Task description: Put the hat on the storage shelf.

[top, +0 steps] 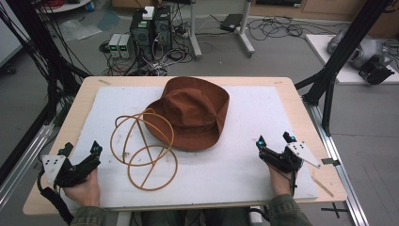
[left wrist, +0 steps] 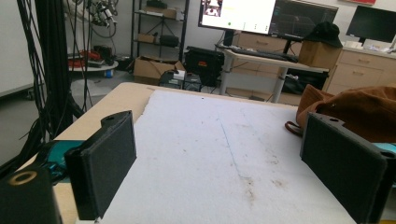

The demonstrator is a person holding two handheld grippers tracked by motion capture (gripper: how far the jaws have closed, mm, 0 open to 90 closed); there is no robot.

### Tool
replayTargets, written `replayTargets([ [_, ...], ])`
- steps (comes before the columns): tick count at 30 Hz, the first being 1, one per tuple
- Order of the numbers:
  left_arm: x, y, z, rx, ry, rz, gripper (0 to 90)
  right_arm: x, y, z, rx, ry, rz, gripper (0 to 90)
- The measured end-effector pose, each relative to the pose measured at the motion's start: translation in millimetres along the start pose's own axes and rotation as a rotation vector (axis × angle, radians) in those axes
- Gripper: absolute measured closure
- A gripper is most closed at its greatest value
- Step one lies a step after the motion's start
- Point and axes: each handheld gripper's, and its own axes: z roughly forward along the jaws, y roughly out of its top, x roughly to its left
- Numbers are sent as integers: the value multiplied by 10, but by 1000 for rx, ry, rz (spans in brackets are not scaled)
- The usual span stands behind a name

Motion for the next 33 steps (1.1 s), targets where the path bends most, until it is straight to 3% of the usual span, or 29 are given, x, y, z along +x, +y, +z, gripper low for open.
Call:
replayTargets([
  [3,13,0,6,1,4,-3,109,-14,178,120,12,92,-26,44],
  [7,14,1,16,-2,1,-3,109,18,422,361,31,136,-53,44],
  [10,13,-2,31,3,1,12,109,89,580,588,67,202,-74,44],
  [11,13,-2,31,3,1,12,109,89,580,588,67,202,-74,44],
  [12,13,-1,34,2,0,13,109,147,663,719,92,239,-94,44],
  [16,13,7,33,1,0,21,109,278,790,919,104,292,-126,44],
  [23,-11,6,51,0,-12,28,109,468,840,1135,124,335,-147,44],
  [27,-27,9,58,-5,-18,28,109,665,809,1316,159,378,-185,44],
  [33,-30,11,59,-7,-19,23,109,847,770,1517,208,427,-251,44],
])
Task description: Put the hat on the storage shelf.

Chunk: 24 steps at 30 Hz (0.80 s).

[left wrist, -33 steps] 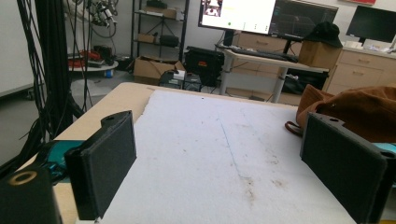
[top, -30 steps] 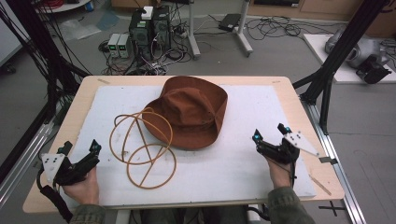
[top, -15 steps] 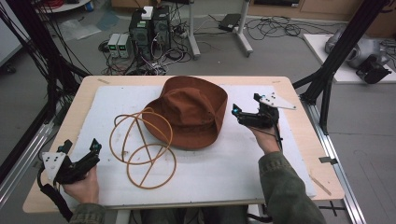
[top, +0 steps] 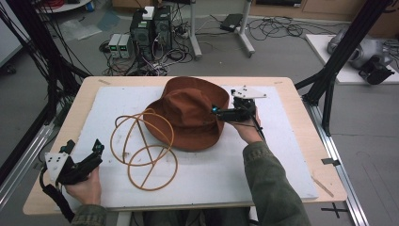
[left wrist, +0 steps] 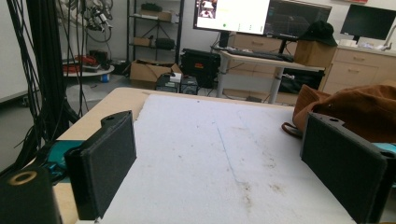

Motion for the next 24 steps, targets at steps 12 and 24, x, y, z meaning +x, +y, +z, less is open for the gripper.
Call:
replayTargets([
  [12,18,6,-6,-3,2,-11,109,94,-274,443,252,115,-137,45],
  [24,3,-7,11,4,-1,-7,109,87,-304,693,347,191,-187,208],
])
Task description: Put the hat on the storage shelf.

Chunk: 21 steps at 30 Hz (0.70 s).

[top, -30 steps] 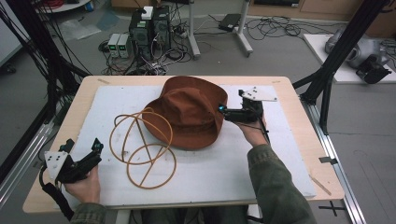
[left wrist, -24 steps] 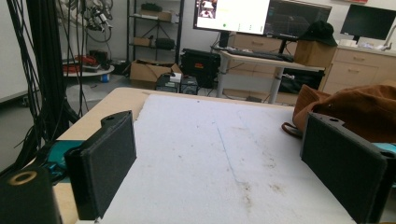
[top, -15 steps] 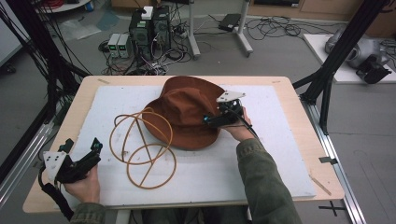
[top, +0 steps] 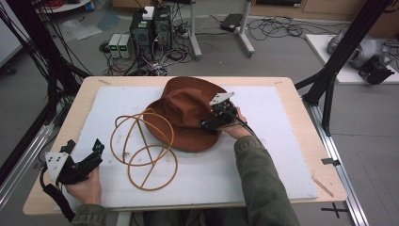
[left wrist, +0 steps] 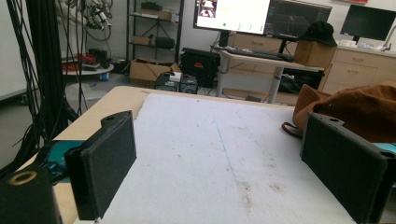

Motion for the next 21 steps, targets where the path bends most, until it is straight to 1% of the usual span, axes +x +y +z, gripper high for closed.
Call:
replayTargets([
  [1,0,0,0,0,0,0,109,-6,1,7,4,23,7,303],
  [2,2,1,0,0,0,0,109,0,-3,17,9,21,10,323],
  [3,2,-1,1,1,-1,0,109,7,-5,25,11,4,-1,390],
  [4,4,-3,4,1,0,0,109,18,-5,25,18,4,-4,489],
  [5,4,-3,4,1,0,0,109,27,0,21,26,2,-9,608],
  [6,5,-7,8,4,-2,-2,109,47,10,14,35,-22,-21,770],
  [7,5,-7,8,5,-2,-3,109,65,22,2,35,-51,-32,863],
  [8,5,-7,8,5,-2,-3,109,73,32,-11,38,-72,-44,882],
  [10,7,-5,7,3,-2,-1,109,63,29,-18,34,-67,-42,887],
  [14,22,-7,7,7,-2,-6,109,33,20,-31,32,-48,-13,891],
  [16,20,-7,8,3,-3,-9,109,27,21,-33,32,-44,30,891],
  [17,20,-7,8,3,-3,-9,109,27,21,-33,32,-44,30,891],
  [19,17,-4,6,2,-4,-10,109,19,18,-36,27,-36,61,891],
  [21,17,-4,7,2,-5,-10,109,19,17,-45,27,-41,71,891],
])
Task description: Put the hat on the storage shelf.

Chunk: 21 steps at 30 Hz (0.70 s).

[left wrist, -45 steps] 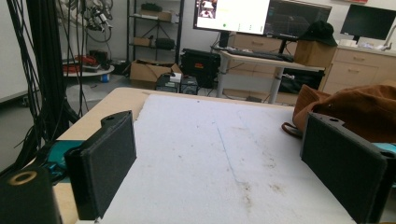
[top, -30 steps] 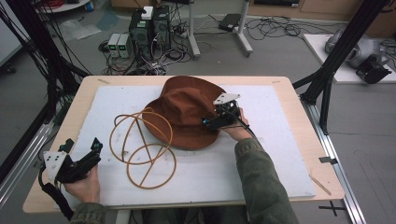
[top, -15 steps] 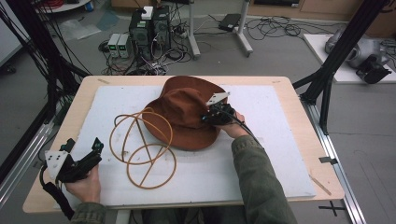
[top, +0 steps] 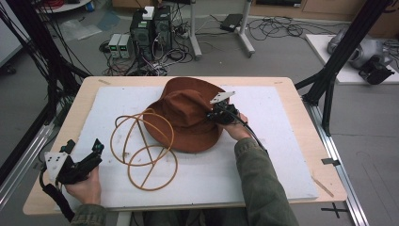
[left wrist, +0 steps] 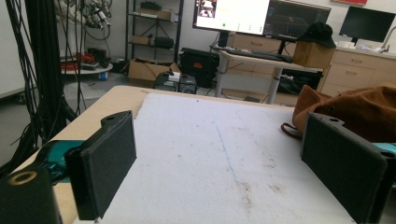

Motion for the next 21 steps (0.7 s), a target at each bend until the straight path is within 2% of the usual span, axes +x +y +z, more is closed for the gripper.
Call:
replayTargets([
  [4,5,-1,-1,1,1,-1,109,-18,4,-22,-22,4,40,890],
  [7,16,-1,-3,1,2,-5,109,-35,1,-54,-40,17,89,890],
  [11,23,-1,-4,1,4,-7,109,-60,-3,-130,-89,5,135,890],
  [13,23,-3,-2,1,3,-7,109,-54,4,-194,-123,-18,144,890],
  [16,19,-7,0,4,-1,-7,109,-63,6,-298,-187,-52,187,890],
  [19,9,-6,3,3,-4,-8,109,-95,-19,-409,-269,-57,253,889],
  [21,10,-9,4,4,-4,-11,109,-117,-41,-487,-331,-50,319,889],
])
